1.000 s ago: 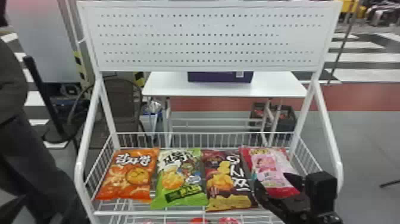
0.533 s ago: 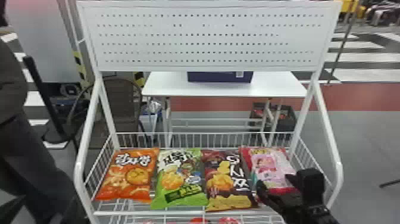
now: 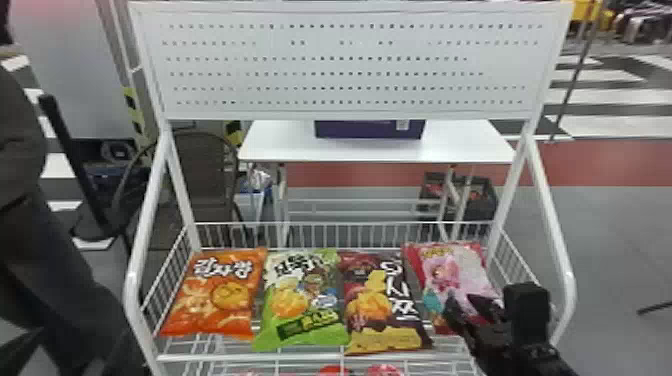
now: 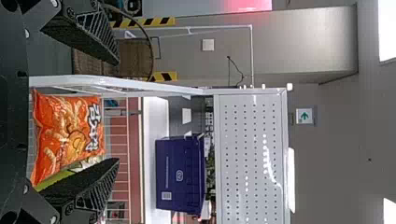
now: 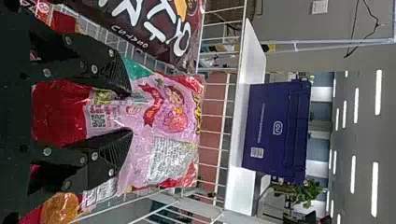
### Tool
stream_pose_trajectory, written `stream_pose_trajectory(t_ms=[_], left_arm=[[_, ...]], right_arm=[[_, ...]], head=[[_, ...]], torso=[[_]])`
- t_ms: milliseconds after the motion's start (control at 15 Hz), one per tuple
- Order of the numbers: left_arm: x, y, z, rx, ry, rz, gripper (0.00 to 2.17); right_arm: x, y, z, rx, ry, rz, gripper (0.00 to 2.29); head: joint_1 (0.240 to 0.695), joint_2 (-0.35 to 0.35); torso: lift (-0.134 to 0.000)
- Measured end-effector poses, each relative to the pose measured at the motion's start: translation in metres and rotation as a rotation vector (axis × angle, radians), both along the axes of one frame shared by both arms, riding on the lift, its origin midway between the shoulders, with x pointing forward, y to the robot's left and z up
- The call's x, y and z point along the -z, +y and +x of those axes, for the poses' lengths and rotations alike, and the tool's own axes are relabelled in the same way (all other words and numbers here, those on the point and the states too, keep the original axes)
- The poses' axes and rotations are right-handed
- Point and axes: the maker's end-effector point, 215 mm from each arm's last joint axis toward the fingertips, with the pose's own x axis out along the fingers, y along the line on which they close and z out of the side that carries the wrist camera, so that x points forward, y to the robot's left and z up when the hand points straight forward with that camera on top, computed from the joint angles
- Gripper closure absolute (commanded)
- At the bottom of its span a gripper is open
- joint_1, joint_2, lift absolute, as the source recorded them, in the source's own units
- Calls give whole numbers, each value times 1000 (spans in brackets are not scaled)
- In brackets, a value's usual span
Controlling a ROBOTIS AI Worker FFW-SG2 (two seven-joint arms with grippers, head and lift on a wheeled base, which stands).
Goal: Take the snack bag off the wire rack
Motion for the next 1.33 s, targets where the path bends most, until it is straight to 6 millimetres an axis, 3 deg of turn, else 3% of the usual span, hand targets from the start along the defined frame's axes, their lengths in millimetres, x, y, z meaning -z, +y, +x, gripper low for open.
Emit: stream_pose_trajectory(t_ms=[267,667,1000,1333], left_arm=[[0,1,0,0,-1,3,161],[-2,2,2,-7,-7,-1,161],[-2,3,4,-7,-10,-4,161],[2,5,6,-6,-5,-6,161]], right_arm=[[-10,6,-9,-6,-17,30,2135],[-88,3,-43,-11,-170,99,2135],[-147,5,-104,-56,-297,150,2135],[-156,-31,-162,-30,-301,96,2135]], head=[[499,0],[499,0],[499,0],[499,0]], torso=[[0],[0],[0],[0]])
